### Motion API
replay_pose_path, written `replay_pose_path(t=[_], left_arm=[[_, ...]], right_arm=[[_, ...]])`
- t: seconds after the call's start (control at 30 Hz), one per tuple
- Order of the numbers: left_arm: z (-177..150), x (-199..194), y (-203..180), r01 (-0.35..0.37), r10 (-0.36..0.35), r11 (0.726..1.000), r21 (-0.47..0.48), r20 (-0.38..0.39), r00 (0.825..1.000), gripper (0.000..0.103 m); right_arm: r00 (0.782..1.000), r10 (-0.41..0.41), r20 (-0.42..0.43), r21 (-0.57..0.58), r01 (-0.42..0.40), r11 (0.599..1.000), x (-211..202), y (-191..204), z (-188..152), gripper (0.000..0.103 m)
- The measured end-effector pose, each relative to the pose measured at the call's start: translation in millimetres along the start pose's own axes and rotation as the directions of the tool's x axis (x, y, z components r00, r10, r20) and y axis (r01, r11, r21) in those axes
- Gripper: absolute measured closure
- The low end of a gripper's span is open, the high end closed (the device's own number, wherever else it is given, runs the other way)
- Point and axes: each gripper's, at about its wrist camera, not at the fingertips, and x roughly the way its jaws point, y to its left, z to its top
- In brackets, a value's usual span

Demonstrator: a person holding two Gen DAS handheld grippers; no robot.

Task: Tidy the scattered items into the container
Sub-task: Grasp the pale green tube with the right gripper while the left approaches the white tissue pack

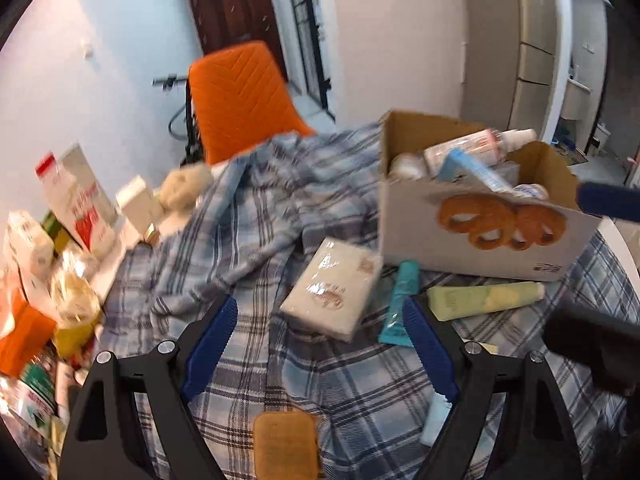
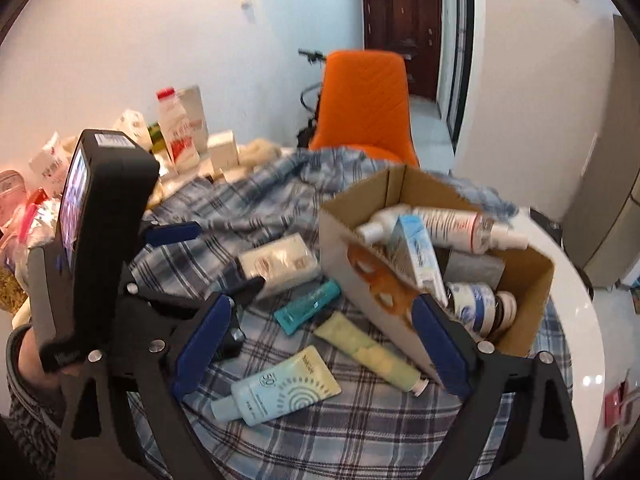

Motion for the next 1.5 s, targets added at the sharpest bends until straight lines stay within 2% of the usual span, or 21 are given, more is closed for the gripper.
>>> replay_pose_path(t=[0.17, 0.3, 0.4, 0.57, 0.77, 0.93, 1.0, 1.1, 1.17, 1.2, 1.23, 1.27, 1.37, 1.5], left_arm=[[-5, 19, 11, -0.007, 0.005, 1.000, -0.030, -0.039, 0.999, 0.017], [-7, 26, 10, 0.020, -0.022, 0.999, -0.030, -0.047, 0.999, 0.016], [-7, 30, 7, 0.007, -0.008, 1.000, -0.019, -0.045, 0.999, 0.016], [-9, 37, 0, -0.002, 0.002, 1.000, 0.003, -0.059, 0.998, 0.017], [-11, 46, -3, -0.014, 0.014, 1.000, 0.004, -0.075, 0.997, 0.017], [-15, 60, -4, -0.026, 0.029, 0.999, 0.021, -0.113, 0.993, 0.016], [-15, 64, 0, -0.027, 0.027, 1.000, 0.008, -0.122, 0.992, 0.016], [-15, 68, 11, -0.023, 0.019, 0.999, -0.027, -0.129, 0.991, 0.017], [-15, 70, 17, -0.006, -0.001, 0.999, -0.052, -0.132, 0.991, 0.016], [-16, 70, 19, 0.003, -0.012, 0.998, -0.062, -0.135, 0.991, 0.016], [-16, 70, 21, 0.011, -0.021, 0.997, -0.071, -0.136, 0.990, 0.016], [-16, 70, 22, 0.015, -0.026, 0.997, -0.075, -0.137, 0.990, 0.016], [-16, 69, 22, 0.008, -0.016, 0.998, -0.065, -0.134, 0.991, 0.016], [-16, 65, 18, -0.010, 0.005, 0.999, -0.042, -0.130, 0.992, 0.017]], right_arm=[[0.993, 0.033, -0.112, 0.041, -0.028, 0.999, 25, -12, -7, 0.012], [0.986, -0.010, -0.165, 0.021, 0.013, 1.000, 41, -15, -12, 0.012], [0.978, -0.037, -0.204, 0.008, 0.040, 0.999, 53, -18, -15, 0.012], [0.967, -0.081, -0.241, -0.023, 0.077, 0.997, 68, -20, -20, 0.017], [0.960, -0.056, -0.273, -0.036, 0.048, 0.998, 82, -24, -23, 0.018], [0.945, -0.070, -0.320, -0.048, 0.057, 0.997, 92, -27, -31, 0.020], [0.945, -0.063, -0.322, -0.037, 0.054, 0.998, 91, -29, -31, 0.021], [0.945, -0.066, -0.321, -0.032, 0.059, 0.998, 90, -34, -34, 0.030], [0.943, -0.069, -0.325, -0.023, 0.065, 0.998, 91, -37, -35, 0.043], [0.944, -0.066, -0.324, -0.010, 0.066, 0.998, 90, -40, -36, 0.046], [0.945, -0.065, -0.321, 0.000, 0.068, 0.998, 88, -43, -36, 0.058], [0.946, -0.058, -0.320, 0.008, 0.064, 0.998, 86, -45, -36, 0.067], [0.946, -0.006, -0.324, 0.034, 0.018, 0.999, 82, -48, -37, 0.072], [0.948, 0.009, -0.317, 0.034, 0.002, 0.999, 76, -44, -36, 0.076]])
